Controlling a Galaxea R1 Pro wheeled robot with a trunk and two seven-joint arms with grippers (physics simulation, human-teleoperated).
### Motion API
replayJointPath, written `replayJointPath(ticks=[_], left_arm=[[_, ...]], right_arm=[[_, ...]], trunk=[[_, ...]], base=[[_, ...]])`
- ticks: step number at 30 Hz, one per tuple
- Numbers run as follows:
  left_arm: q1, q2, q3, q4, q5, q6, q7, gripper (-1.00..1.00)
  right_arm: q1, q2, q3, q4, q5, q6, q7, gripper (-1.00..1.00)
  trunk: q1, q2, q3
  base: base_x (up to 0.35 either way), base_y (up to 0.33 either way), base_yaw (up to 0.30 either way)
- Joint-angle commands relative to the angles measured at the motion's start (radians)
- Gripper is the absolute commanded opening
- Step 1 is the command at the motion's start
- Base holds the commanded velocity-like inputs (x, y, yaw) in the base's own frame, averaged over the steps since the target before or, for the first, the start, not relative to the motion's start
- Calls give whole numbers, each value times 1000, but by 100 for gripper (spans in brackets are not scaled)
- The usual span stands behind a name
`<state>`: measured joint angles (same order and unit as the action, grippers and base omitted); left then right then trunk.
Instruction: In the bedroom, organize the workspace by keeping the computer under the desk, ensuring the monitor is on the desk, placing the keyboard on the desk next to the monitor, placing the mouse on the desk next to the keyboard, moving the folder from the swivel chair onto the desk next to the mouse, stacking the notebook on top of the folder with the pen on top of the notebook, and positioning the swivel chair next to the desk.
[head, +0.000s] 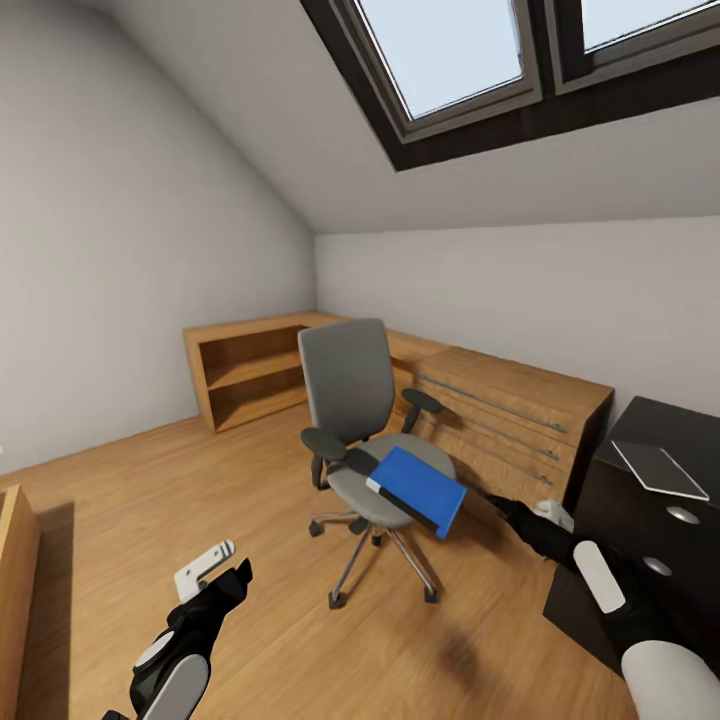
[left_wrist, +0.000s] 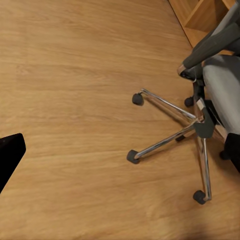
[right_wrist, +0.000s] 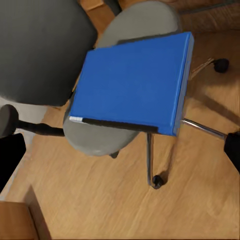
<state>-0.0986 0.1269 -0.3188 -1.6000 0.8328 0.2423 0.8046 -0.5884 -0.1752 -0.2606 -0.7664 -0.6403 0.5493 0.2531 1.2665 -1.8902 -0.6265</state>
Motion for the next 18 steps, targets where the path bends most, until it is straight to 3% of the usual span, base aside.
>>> replayJointPath(ticks=[1, 5, 8, 13, 18], left_arm=[[-1, 1, -2, -1, 3, 4, 7, 100], [-1, 2, -2, -1, 3, 4, 7, 100], [-1, 2, -2, -1, 3, 5, 7, 100], [-1, 1, -2, -1, 3, 5, 7, 100], [-1, 2, -1, 0, 3, 5, 7, 100]], right_arm=[[-1, -2, -24, 16, -3, 7, 31, 100], [-1, -17, -151, 89, -4, 16, 184, 100], [-1, -18, -184, 104, -4, 36, 224, 100], [-1, -16, -204, 112, -12, 48, 247, 100], [-1, -18, -210, 114, -56, 53, 255, 100]], trunk=[[4, -8, -4], [19, -36, -17], [31, -57, -26], [50, -92, -42], [69, -127, -58]], base=[[0, 0, 0], [0, 0, 0], [0, 0, 0], [0, 0, 0], [0, 0, 0]])
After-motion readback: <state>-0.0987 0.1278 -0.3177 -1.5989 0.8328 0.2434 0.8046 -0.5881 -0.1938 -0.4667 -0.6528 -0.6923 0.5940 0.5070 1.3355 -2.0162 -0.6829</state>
